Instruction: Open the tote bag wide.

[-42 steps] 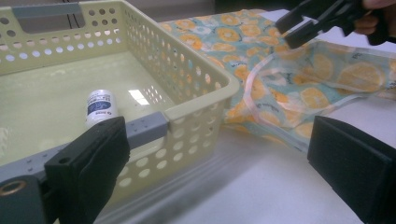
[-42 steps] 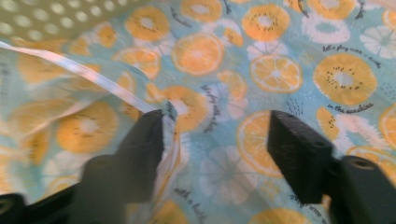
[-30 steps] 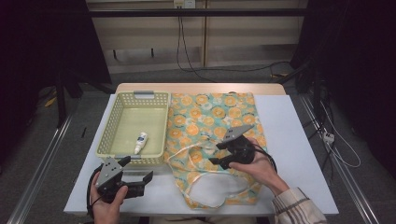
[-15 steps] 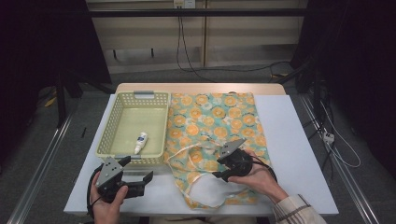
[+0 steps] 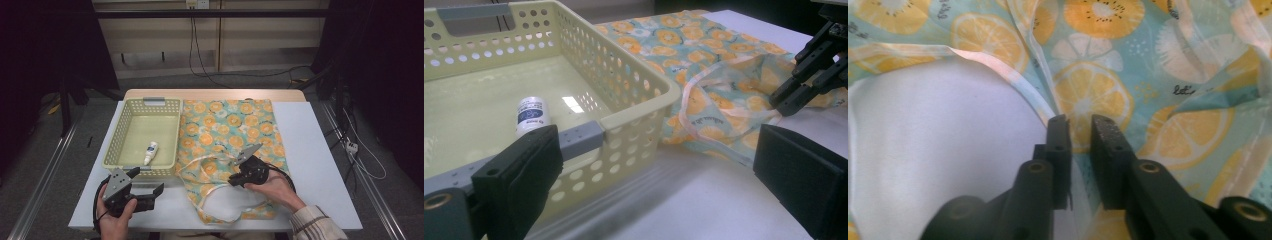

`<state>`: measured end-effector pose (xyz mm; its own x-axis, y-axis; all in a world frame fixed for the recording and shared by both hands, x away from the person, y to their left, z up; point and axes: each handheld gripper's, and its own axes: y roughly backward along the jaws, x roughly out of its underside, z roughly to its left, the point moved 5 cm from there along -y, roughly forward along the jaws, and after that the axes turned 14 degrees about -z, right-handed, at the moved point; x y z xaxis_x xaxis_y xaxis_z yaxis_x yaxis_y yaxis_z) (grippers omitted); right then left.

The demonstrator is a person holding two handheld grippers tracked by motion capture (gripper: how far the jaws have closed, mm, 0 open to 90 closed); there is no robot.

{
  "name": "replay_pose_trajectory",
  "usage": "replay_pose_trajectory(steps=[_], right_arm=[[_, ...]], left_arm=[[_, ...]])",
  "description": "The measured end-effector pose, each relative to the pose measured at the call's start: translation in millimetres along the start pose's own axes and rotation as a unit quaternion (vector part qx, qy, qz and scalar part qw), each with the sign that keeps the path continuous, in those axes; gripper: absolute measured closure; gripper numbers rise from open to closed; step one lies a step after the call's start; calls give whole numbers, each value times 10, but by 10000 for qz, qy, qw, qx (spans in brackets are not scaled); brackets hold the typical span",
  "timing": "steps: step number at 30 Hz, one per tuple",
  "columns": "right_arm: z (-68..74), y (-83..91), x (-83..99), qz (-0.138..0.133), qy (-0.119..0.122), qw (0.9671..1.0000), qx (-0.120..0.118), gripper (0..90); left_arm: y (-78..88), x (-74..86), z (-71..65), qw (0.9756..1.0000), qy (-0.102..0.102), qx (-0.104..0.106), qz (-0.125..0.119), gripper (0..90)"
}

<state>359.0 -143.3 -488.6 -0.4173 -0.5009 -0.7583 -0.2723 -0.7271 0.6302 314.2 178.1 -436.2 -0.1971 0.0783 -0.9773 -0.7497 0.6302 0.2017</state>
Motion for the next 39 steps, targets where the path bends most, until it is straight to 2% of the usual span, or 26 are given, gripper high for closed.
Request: replay_pose_trajectory(steps=[2,3,6,8,11,12,15,18,19,20,21,26,29,31,34,39], right_arm=[[-4,1,-1,-5,-10,10000,-22,824],[-2,1,-6,-46,-99,9999,-93,853],[-4,12,-11,-35,-68,9999,-73,884],[0,21,-25,-90,-78,9999,-49,892],[5,45,-37,-173,-144,9997,-132,900],[-4,58,-44,-195,-153,9997,-58,900],[-12,57,-43,-202,-138,9997,-39,900],[-11,27,-29,-107,15,9999,96,884],[-8,8,-22,-67,182,9997,157,818],[-8,8,-22,-67,182,9997,157,818],[5,-4,-7,-1,250,9995,167,777],[14,-20,-16,1,342,9991,254,783],[-8,-25,-18,14,293,9992,261,897],[-23,-20,-18,15,193,9995,246,900],[-15,-16,-22,-6,187,9995,258,900],[-34,90,-99,-339,101,9989,319,900]], left_arm=[[0,1,-1,10000,4,2,2,51],[0,1,0,10000,2,4,1,51],[1,0,3,10000,5,-1,-7,51],[0,0,0,10000,2,10,1,51],[1,0,-2,10000,4,8,-5,51],[0,0,0,10000,0,9,-1,51],[-2,2,-6,10000,20,13,1,51],[1,1,-2,10000,4,3,2,51],[1,0,0,10000,0,6,-2,51],[2,0,1,10000,1,6,-4,51],[3,0,2,10000,0,7,-7,51],[3,1,-3,10000,8,6,-1,51],[3,0,-5,10000,5,11,-2,51],[1,2,-5,10000,19,9,2,51],[1,2,-4,10000,18,12,0,51],[3,2,3,10000,4,-4,-2,51]])
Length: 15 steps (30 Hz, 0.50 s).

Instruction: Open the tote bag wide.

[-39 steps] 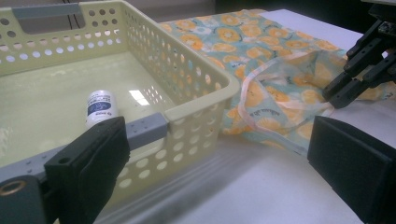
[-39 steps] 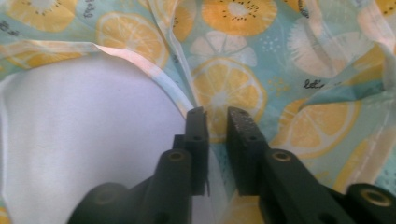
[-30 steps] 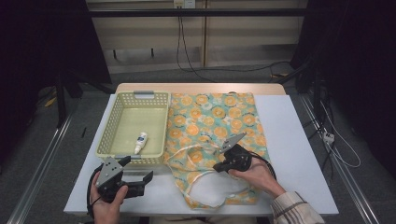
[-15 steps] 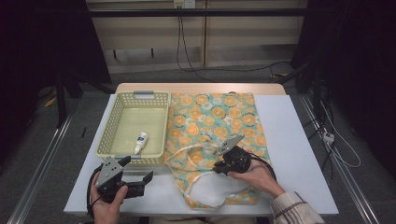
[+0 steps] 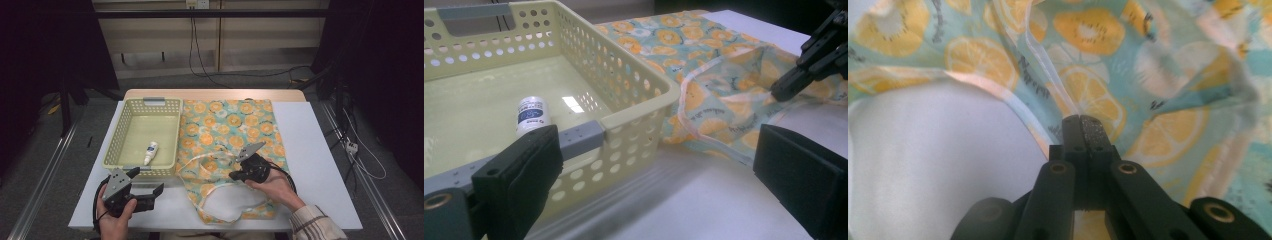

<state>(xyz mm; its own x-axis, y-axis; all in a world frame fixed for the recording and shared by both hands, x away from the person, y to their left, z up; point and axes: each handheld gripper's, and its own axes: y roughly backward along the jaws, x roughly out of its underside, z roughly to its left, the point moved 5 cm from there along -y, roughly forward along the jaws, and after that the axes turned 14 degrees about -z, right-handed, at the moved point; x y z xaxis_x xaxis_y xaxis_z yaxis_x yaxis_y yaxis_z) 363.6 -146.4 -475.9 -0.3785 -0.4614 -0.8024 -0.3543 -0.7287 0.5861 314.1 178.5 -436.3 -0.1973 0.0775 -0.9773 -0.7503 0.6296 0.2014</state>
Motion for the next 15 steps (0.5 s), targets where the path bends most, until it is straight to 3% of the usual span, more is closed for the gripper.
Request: replay_pose_trajectory(steps=[8,15], right_arm=[[-78,148,-157,-460,-140,9988,59,900],[-170,267,-324,-852,-301,9959,107,900]], left_arm=[[-3,-2,-2,10000,-7,14,1,51],[4,-3,0,10000,17,12,-28,51]])
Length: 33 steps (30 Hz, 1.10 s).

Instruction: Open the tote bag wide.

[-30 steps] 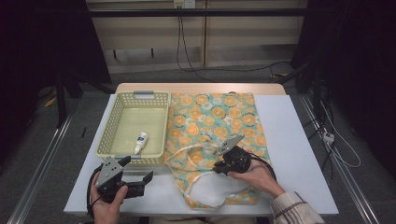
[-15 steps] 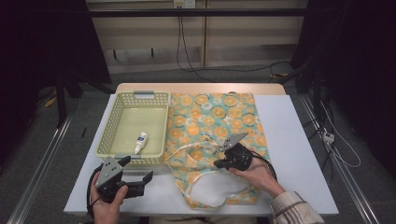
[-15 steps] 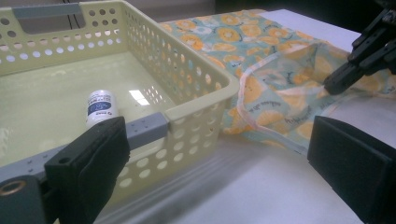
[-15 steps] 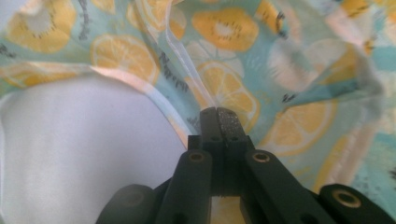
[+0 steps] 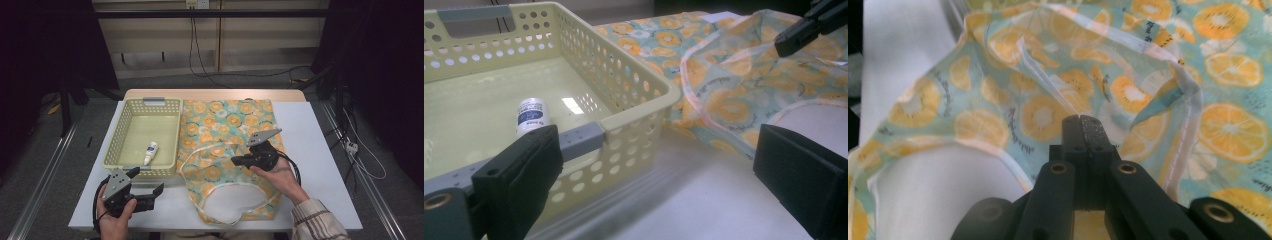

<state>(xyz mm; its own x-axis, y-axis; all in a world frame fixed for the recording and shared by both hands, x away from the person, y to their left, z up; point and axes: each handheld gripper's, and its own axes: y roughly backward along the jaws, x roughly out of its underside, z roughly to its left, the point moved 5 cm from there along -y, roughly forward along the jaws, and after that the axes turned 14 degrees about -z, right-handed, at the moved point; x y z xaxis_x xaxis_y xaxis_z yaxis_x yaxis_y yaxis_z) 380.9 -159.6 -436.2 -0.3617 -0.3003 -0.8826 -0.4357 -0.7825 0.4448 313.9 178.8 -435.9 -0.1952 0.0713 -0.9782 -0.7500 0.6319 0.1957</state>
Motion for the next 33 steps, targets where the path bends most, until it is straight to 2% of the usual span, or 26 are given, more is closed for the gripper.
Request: replay_pose_trajectory(steps=[4,8,12,27,33], right_arm=[[-34,13,-79,-65,-37,10000,5,900],[-80,27,-187,-238,-93,9997,0,900],[-113,39,-292,-292,-13,9996,-2,900],[-277,83,-683,-725,-1,9972,155,900],[-350,114,-779,-849,-18,9961,248,900]], left_arm=[[1,9,8,10000,26,7,15,51],[7,9,12,10000,24,11,12,51],[18,5,8,10000,21,39,-19,51],[23,-2,10,10000,8,-35,-42,51],[37,-8,25,9999,-7,-89,-57,51]])
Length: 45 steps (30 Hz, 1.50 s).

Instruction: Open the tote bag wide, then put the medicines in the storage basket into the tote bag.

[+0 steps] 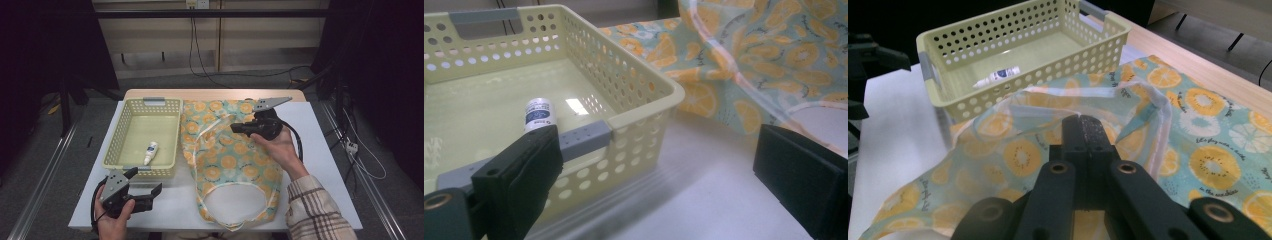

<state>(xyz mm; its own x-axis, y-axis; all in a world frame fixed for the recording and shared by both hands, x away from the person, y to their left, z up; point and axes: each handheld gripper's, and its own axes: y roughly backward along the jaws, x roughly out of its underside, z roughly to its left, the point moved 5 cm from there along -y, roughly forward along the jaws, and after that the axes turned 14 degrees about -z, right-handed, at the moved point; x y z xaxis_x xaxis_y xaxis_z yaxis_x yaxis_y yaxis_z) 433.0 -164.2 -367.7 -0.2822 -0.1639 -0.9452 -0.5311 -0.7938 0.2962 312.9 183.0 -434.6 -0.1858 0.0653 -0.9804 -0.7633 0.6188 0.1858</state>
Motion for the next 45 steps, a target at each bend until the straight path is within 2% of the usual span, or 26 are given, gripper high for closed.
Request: replay_pose_trajectory(steps=[4,14,17,19,22,29,32,34,37,38,41,45], right_arm=[[-15,8,-33,-50,3,10000,26,900],[-30,-21,-21,-23,-39,10000,34,900],[-16,-45,-21,27,-4,10000,24,900],[-11,-53,-11,21,9,10000,15,900],[-20,-53,-6,-28,-36,10000,18,900],[16,-33,-35,-11,33,10000,-10,900],[9,-26,-29,3,43,10000,0,900],[0,-21,-34,-13,27,10000,3,900],[-10,-36,-33,-30,24,10000,-7,900],[-15,-48,-29,-27,17,10000,-12,900],[-17,-74,-18,-15,-6,10000,-42,900],[0,-86,-2,35,31,10000,-72,900]], left_arm=[[-13,4,0,9999,55,78,35,86],[-38,-11,41,9999,138,90,4,75],[-39,-66,65,9999,89,93,-31,71],[-58,-137,104,9999,-50,-5,-95,70],[-120,-233,160,9999,-76,-75,-123,70],[-234,-288,289,9998,11,-68,189,70],[-293,-369,379,9994,-34,-106,313,70],[-344,-413,442,9990,-49,-220,396,70],[-424,-437,508,9986,-89,-213,476,69],[-456,-435,527,9984,-46,-197,529,70],[-543,-433,585,9971,-4,-211,734,70],[-635,-445,635,9952,-89,-206,955,89]])
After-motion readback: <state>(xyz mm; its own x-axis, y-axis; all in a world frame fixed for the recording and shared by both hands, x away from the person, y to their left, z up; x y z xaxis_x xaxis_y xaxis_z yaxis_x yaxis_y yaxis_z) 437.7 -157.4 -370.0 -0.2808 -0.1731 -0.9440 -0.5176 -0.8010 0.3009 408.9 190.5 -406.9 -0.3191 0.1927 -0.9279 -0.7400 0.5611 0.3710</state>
